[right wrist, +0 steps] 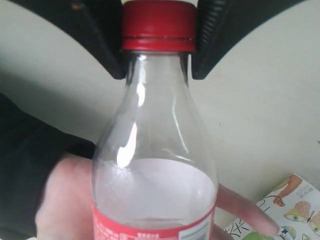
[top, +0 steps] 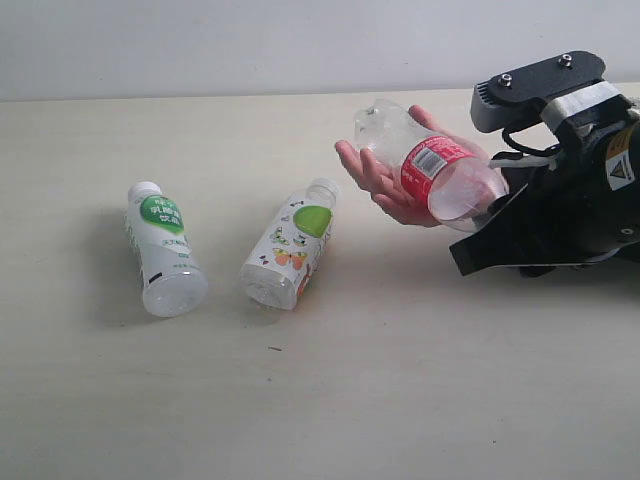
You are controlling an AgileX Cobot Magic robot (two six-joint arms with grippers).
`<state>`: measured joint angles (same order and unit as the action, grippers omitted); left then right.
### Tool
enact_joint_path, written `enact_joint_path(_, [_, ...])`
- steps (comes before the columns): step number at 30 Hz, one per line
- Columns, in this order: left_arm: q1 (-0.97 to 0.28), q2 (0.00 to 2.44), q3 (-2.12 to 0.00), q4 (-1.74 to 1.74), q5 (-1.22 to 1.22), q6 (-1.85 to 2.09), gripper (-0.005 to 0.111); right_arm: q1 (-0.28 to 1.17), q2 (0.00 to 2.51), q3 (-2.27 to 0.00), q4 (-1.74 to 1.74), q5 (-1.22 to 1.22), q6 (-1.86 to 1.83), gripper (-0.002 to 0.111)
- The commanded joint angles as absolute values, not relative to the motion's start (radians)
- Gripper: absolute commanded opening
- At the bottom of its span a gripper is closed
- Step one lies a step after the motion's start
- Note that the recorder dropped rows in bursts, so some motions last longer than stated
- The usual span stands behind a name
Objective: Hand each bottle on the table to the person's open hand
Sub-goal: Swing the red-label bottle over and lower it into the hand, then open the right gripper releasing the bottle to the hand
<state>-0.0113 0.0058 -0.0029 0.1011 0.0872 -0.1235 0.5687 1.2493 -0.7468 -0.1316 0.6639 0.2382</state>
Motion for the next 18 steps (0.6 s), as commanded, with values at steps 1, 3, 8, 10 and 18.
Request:
enact_joint_path(1, [-0.008,0.000,0.000,0.095,0.080,-0.123,0.000,0.570,1.242,-0.749,-0.131,0.659,0.229,0.016])
enact_joint_path(3, [-0.008,0.000,0.000,0.095,0.080,-0.123,0.000,0.570,1.246,-0.749,-0.131,0.659,0.229,0.036])
enact_joint_path(8, [-0.008,0.000,0.000,0.095,0.080,-0.123,0.000,0.570,1.246,-0.749,-0.131,0.659,0.229,0.073])
enact_joint_path(10, [-0.008,0.000,0.000,0.095,0.080,-0.123,0.000,0.570,1.246,-0.749,-0.133,0.659,0.229,0.073])
enact_joint_path(18, [-0.008,0.000,0.000,0.095,0.080,-0.123,0.000,0.570,1.181,-0.819,-0.135,0.773,0.229,0.073])
